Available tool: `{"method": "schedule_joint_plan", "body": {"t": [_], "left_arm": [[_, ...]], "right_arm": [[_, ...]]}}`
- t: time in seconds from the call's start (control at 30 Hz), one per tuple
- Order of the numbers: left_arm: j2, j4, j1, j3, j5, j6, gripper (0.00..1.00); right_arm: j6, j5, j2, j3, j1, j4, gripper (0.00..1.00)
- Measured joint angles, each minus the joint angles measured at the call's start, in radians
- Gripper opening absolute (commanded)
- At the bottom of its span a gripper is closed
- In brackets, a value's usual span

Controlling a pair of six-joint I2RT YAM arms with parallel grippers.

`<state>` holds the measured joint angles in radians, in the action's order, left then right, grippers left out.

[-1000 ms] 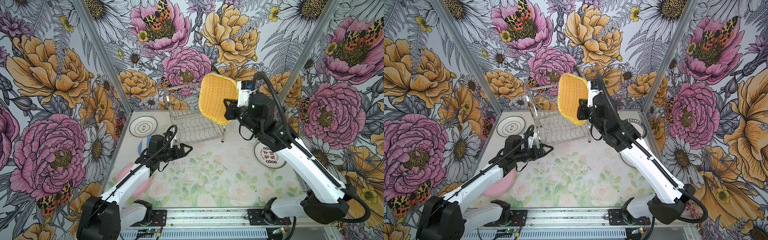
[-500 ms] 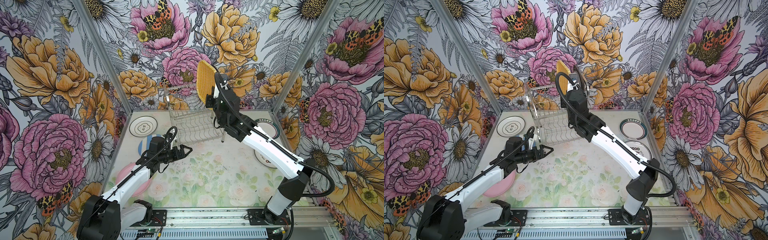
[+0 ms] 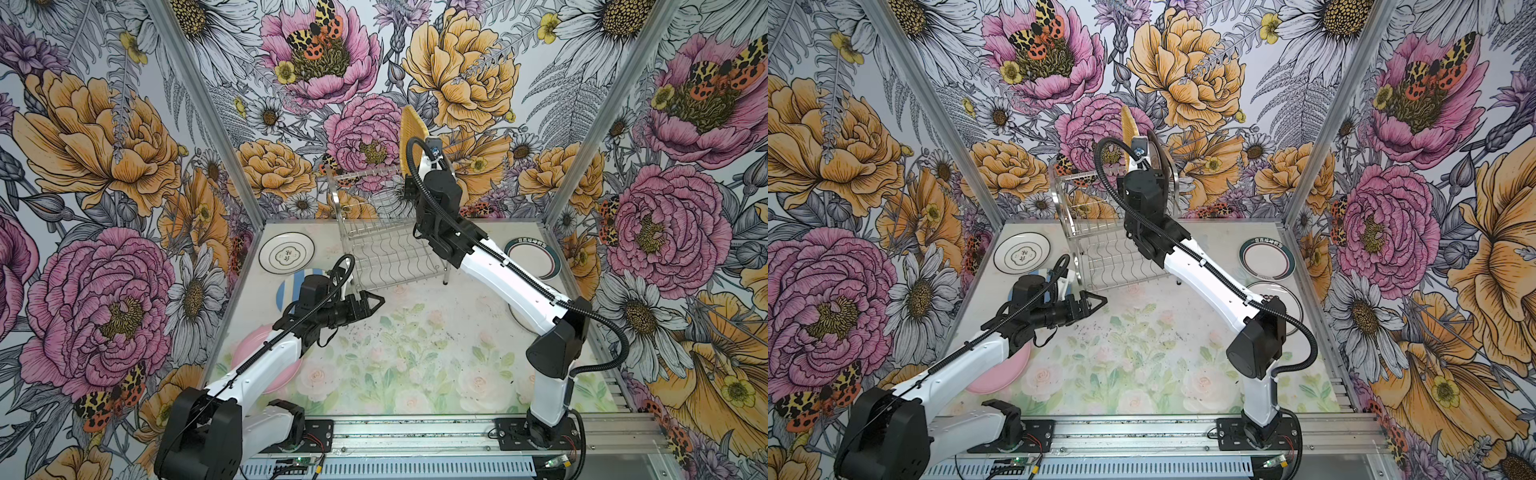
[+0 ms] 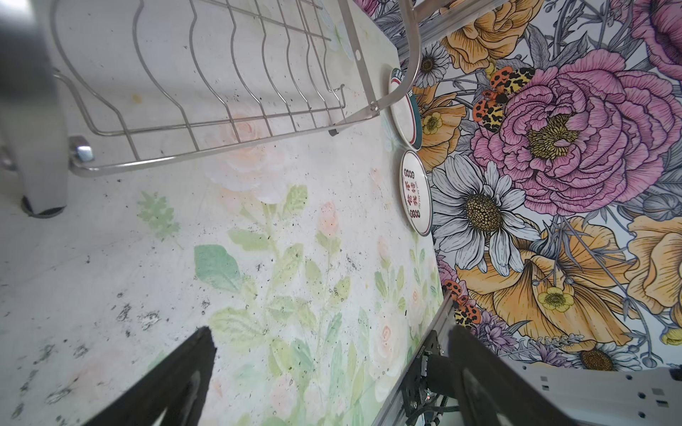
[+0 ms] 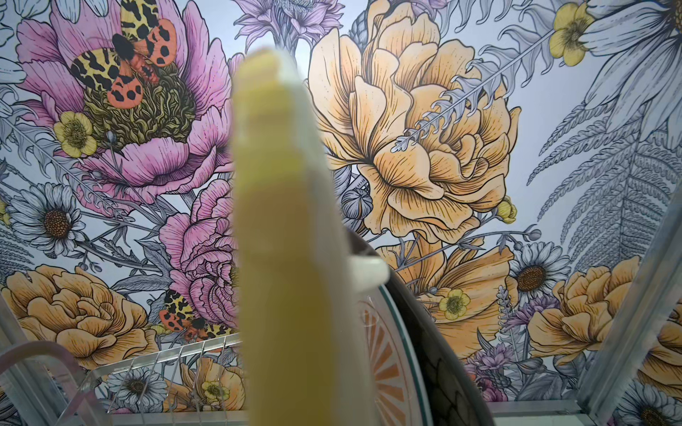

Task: Load plates into a dish rack
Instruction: Place the plate on the dish rack.

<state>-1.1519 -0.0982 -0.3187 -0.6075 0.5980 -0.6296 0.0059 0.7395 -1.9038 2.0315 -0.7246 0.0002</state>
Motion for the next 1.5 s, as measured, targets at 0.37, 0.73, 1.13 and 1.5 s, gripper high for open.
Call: {"method": "schedule_joint_plan", "body": {"t": [0.37,0.73,1.13,1.5], "left_arm": [[-0.018,0.018,0.000,0.001,0.000,-0.003,0.99],[-0.018,0.021,0.003,0.014,0.000,-0.003,0.99],[-0.018,0.026,0.007,0.027,0.000,-0.007,0.99],[-0.018,0.029,0.010,0.036,0.000,-0.018,0.99]], "right_arm": [[0.004,0.010,-0.065,0.021,0.013,0.011,0.00],[0.006,0.013,-0.093,0.021,0.026,0.011,0.00],[0.020,0.017,-0.113,0.021,0.037,0.012,0.00],[0.024,0.014,-0.116,-0.010,0.050,0.011,0.00]]}}
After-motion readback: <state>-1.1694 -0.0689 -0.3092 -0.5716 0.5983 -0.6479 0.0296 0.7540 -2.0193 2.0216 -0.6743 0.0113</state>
